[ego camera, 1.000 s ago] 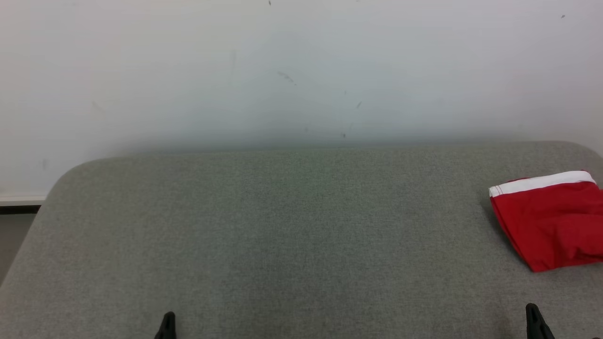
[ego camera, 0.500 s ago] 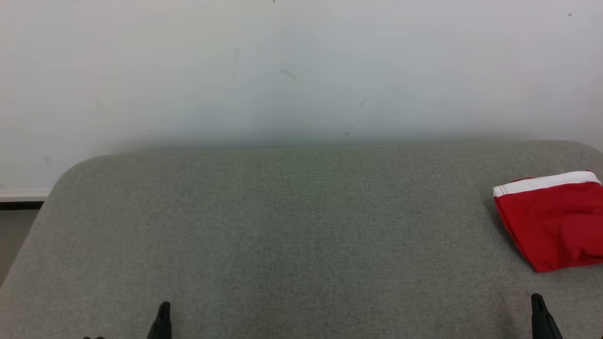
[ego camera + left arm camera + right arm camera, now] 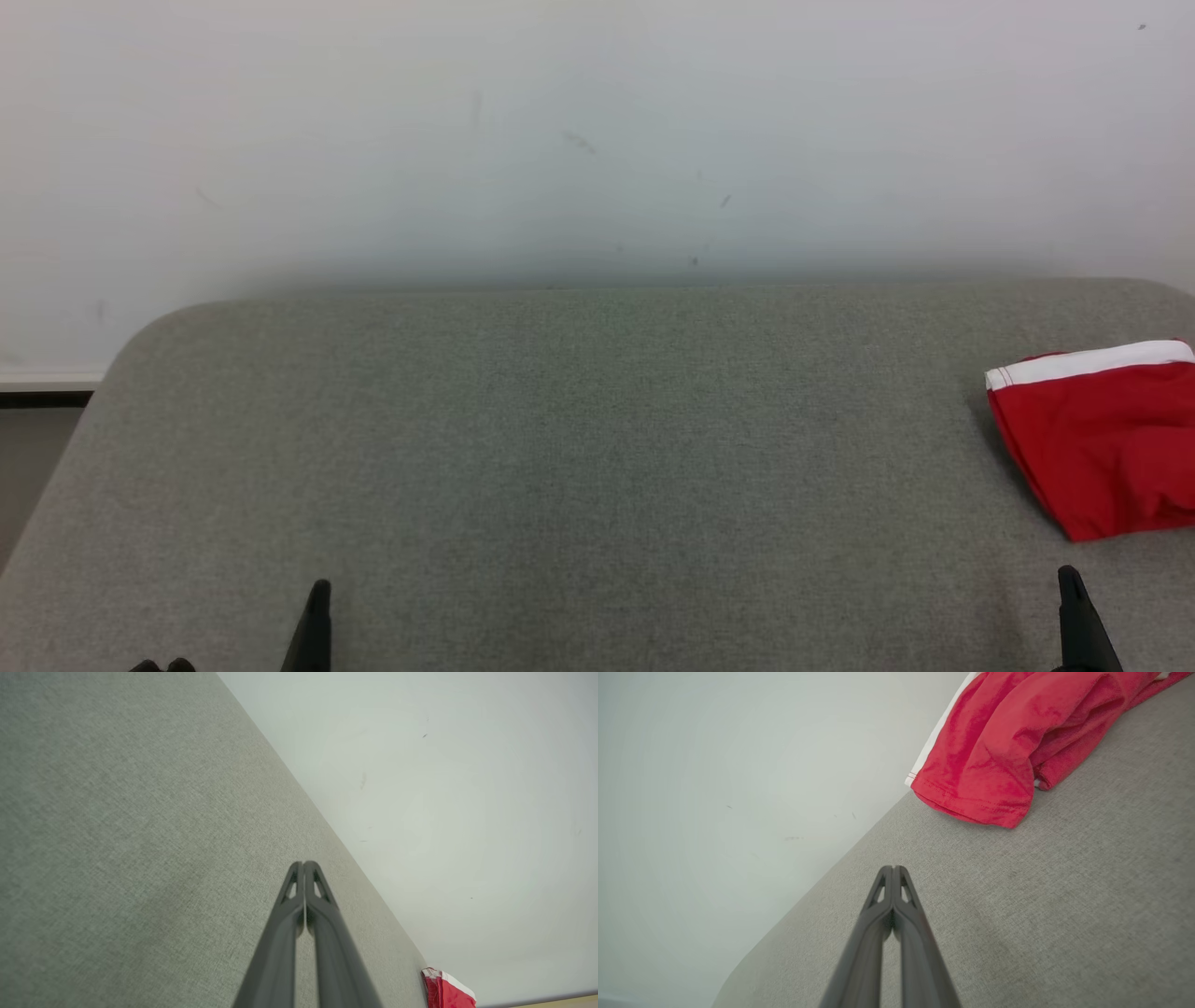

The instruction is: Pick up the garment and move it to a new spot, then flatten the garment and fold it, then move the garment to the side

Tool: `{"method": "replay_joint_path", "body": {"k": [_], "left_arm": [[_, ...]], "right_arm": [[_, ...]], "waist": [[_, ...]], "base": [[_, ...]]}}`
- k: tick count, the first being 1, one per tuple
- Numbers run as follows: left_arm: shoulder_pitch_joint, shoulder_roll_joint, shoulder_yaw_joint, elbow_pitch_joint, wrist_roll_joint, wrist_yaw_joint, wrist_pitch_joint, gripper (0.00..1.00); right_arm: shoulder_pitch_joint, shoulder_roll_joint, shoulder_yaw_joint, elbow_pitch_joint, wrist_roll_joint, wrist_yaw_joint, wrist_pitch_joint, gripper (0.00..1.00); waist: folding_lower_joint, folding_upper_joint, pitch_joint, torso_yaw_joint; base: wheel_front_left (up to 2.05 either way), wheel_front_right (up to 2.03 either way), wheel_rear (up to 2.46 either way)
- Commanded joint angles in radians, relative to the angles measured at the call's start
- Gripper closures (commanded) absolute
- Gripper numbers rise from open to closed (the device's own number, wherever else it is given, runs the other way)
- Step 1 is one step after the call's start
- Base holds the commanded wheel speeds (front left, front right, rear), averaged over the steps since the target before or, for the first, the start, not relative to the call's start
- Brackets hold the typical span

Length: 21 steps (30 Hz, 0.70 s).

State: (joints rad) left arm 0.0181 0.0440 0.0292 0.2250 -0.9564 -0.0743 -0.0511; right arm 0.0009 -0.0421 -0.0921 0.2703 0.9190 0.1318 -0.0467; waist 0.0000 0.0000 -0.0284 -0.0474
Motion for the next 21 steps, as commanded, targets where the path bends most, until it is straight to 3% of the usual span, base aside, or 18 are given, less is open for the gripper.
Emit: {"method": "replay_joint_path", "body": {"k": [1,21], "left_arm": [[-0.026,0.006,0.009,-0.005,-0.036,-0.008,0.009,1.00],[-0.062,0.007,0.035,0.004,-0.245,-0.025,0.062,1.00]], "right_arm": [[-0.027,-0.010,-0.004,-0.013,0.039,-0.001,0.009,1.00],[-0.055,-0.011,-0.011,-0.018,0.258,-0.001,0.060,1.00]], "waist": [[0.0000,0.0000,0.001,0.001],[0.0000,0.0000,0.009,0.014]], "base": [[0.00,0.00,0.00],[0.00,0.00,0.00]]}}
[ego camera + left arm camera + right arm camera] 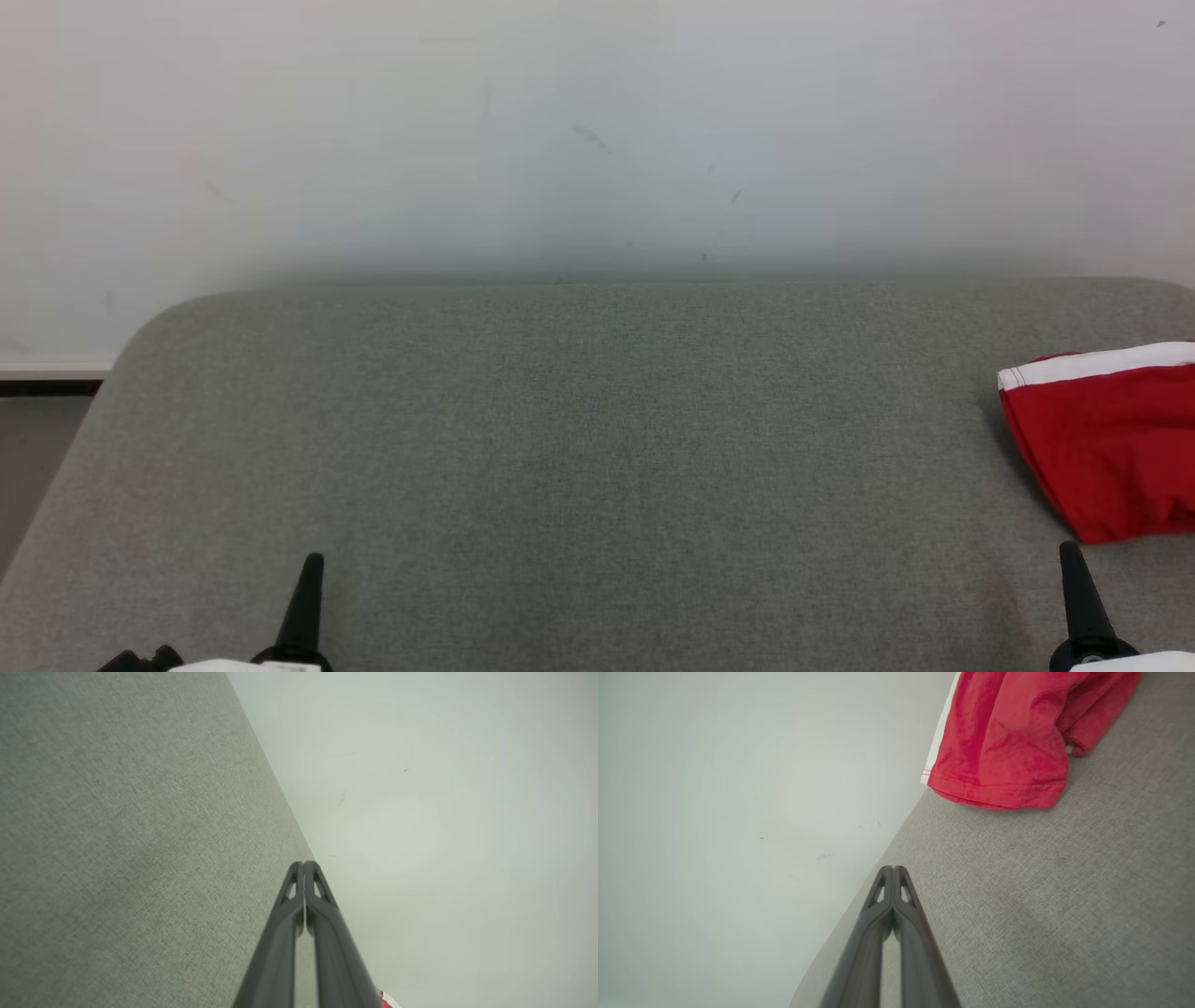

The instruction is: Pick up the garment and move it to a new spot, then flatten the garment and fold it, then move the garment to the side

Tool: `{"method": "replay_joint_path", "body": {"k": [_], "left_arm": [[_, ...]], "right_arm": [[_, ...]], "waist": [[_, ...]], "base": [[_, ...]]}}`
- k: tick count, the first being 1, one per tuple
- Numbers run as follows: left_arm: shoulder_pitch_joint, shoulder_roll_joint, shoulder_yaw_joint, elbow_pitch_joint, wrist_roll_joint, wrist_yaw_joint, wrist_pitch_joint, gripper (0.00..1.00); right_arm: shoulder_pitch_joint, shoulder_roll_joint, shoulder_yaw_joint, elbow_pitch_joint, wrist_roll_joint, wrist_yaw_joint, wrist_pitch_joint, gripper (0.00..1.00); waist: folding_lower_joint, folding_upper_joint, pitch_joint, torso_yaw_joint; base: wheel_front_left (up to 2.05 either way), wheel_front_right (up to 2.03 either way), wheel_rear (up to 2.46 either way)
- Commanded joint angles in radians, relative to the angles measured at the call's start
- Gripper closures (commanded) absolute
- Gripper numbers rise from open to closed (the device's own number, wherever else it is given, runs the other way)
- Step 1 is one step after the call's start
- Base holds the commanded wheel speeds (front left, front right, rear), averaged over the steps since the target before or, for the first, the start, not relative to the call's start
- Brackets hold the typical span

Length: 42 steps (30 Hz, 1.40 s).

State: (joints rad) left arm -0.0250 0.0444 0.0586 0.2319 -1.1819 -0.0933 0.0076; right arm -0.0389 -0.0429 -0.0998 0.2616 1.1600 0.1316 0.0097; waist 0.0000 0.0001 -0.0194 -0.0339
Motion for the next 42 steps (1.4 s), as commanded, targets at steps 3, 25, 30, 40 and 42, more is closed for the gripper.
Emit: {"method": "replay_joint_path", "body": {"k": [3,25,30,40,42], "left_arm": [[-0.023,0.007,0.009,-0.003,-0.046,-0.008,0.011,1.00],[-0.059,0.008,0.034,0.006,-0.243,-0.024,0.062,1.00],[-0.063,0.008,0.040,0.008,-0.281,-0.028,0.072,1.00],[-0.078,0.009,0.049,0.011,-0.356,-0.033,0.090,1.00],[-0.079,0.008,0.051,0.011,-0.374,-0.035,0.094,1.00]], "right_arm": [[-0.021,-0.010,-0.004,-0.010,0.047,-0.001,0.011,1.00],[-0.048,-0.011,-0.011,-0.015,0.255,-0.001,0.060,1.00],[-0.054,-0.011,-0.012,-0.016,0.295,-0.001,0.071,1.00],[-0.065,-0.011,-0.014,-0.018,0.376,-0.002,0.089,1.00],[-0.067,-0.011,-0.015,-0.018,0.390,-0.002,0.093,1.00]], "waist": [[0.0000,-0.0001,0.001,0.002],[0.0000,-0.0001,0.011,0.016],[0.0000,-0.0001,0.013,0.020],[0.0000,-0.0001,0.017,0.026],[0.0000,-0.0001,0.018,0.028]], "base": [[0.00,0.00,0.00],[0.00,0.00,0.00],[0.00,0.00,0.00],[0.00,0.00,0.00],[0.00,0.00,0.00]]}}
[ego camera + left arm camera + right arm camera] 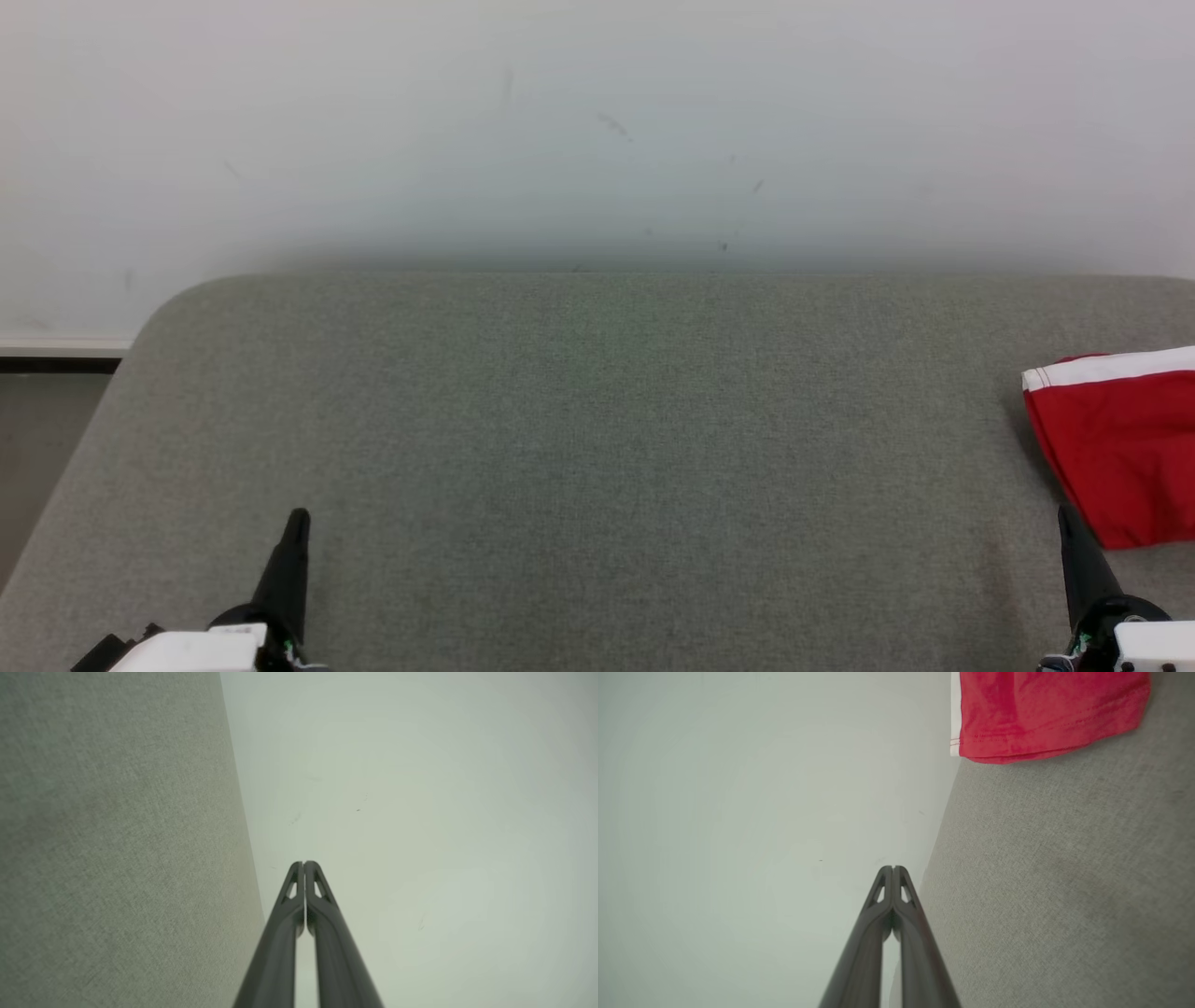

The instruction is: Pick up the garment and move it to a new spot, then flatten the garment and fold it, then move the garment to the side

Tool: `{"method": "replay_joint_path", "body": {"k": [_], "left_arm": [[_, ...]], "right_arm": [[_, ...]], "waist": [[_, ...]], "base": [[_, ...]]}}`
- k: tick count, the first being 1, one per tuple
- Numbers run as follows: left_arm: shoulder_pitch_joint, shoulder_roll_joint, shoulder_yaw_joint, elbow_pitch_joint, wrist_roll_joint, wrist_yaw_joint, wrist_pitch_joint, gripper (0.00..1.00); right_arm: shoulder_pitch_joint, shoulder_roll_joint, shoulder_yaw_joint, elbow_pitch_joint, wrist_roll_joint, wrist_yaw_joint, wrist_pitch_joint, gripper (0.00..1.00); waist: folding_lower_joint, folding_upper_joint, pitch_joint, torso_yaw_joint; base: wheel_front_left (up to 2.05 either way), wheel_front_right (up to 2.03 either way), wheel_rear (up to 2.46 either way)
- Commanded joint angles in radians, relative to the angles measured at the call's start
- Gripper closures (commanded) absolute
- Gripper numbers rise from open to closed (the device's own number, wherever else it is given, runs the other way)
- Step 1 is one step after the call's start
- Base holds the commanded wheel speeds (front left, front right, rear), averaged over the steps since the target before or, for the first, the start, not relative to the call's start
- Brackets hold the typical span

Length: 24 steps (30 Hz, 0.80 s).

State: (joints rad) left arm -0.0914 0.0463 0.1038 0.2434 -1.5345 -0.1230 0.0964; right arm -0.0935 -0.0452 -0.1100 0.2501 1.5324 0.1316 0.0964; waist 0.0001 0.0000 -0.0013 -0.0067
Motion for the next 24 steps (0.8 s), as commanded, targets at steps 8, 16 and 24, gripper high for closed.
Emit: {"method": "replay_joint_path", "body": {"k": [8,16,24], "left_arm": [[-0.023,0.007,0.012,0.003,-0.075,-0.010,0.019,1.00],[-0.023,0.007,0.013,0.003,-0.085,-0.011,0.021,1.00],[-0.023,0.007,0.013,0.003,-0.085,-0.011,0.021,1.00]], "right_arm": [[-0.021,-0.009,-0.006,-0.008,0.076,-0.002,0.018,1.00],[-0.022,-0.009,-0.006,-0.007,0.081,-0.002,0.021,1.00],[-0.022,-0.009,-0.006,-0.007,0.081,-0.002,0.021,1.00]], "waist": [[-0.0001,0.0000,0.004,0.006],[-0.0001,0.0000,0.004,0.007],[-0.0001,0.0000,0.004,0.007]], "base": [[0.00,0.00,0.00],[0.00,0.00,0.00],[0.00,0.00,0.00]]}}
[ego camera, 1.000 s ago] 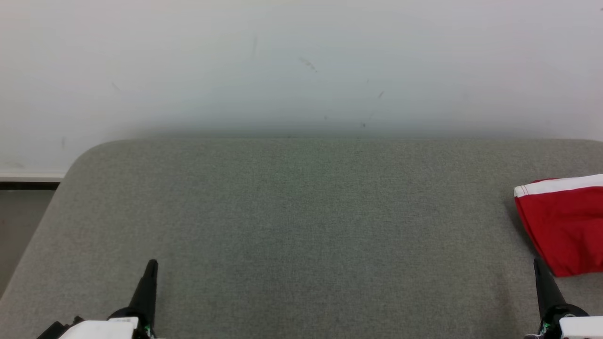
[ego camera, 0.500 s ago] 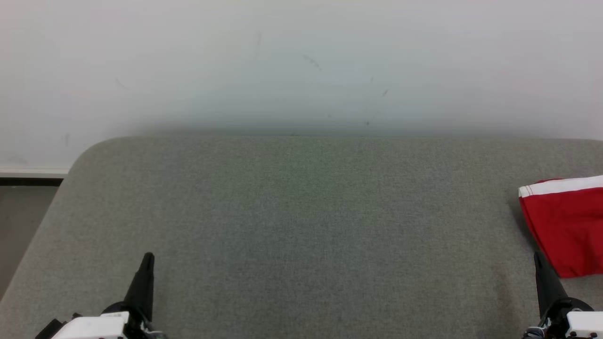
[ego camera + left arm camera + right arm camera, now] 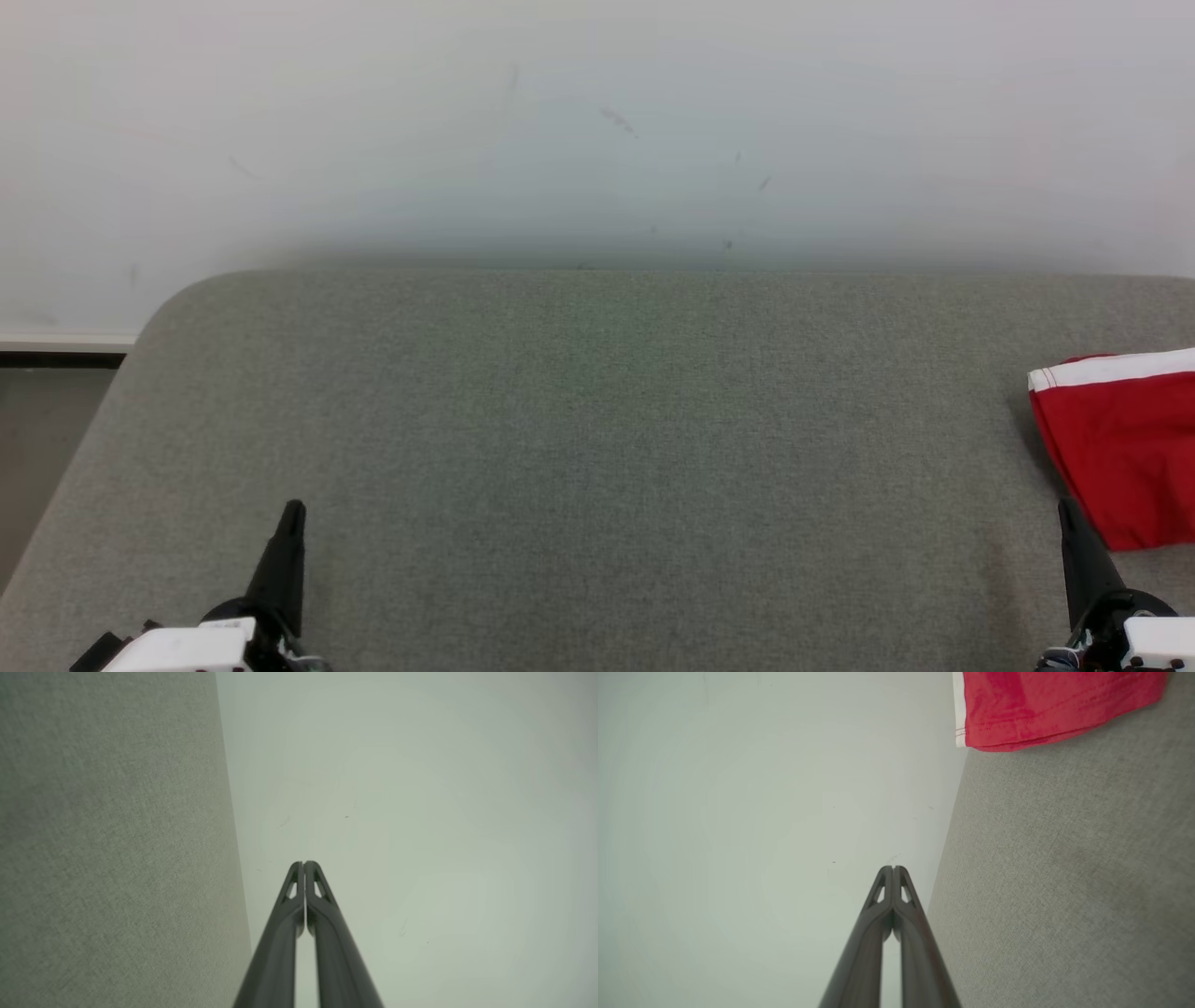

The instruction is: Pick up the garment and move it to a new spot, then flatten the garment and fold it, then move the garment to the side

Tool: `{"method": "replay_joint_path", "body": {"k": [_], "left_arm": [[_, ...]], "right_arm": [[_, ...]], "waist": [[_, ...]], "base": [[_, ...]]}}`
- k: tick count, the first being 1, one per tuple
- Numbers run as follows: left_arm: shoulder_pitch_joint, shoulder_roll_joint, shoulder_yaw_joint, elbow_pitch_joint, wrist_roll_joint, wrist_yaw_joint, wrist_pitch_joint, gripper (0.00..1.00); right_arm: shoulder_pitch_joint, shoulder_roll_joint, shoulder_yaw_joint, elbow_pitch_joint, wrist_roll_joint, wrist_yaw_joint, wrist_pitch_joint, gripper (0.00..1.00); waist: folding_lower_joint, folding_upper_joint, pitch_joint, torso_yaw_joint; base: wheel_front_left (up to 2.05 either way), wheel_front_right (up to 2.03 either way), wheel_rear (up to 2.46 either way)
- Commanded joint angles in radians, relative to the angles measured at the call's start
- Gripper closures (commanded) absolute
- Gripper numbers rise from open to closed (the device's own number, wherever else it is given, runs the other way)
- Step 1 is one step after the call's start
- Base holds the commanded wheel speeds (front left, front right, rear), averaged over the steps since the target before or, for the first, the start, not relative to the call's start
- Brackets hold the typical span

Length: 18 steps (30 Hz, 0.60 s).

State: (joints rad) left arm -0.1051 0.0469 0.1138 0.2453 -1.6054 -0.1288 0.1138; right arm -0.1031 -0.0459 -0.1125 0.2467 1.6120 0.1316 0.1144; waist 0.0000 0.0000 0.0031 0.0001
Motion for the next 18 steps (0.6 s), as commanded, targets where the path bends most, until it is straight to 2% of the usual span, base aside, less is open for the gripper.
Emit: {"method": "replay_joint_path", "body": {"k": [1,18], "left_arm": [[-0.009,0.006,0.003,0.001,-0.014,-0.005,0.004,1.00],[-0.009,0.006,0.003,0.001,-0.014,-0.005,0.004,1.00]], "right_arm": [[-0.012,-0.008,-0.004,-0.004,0.002,-0.002,0.003,1.00],[-0.012,-0.008,-0.004,-0.004,0.002,-0.002,0.003,1.00]], "waist": [[0.0000,0.0000,0.000,0.000],[0.0000,0.0000,0.000,0.000]], "base": [[0.00,0.00,0.00],[0.00,0.00,0.00]]}}
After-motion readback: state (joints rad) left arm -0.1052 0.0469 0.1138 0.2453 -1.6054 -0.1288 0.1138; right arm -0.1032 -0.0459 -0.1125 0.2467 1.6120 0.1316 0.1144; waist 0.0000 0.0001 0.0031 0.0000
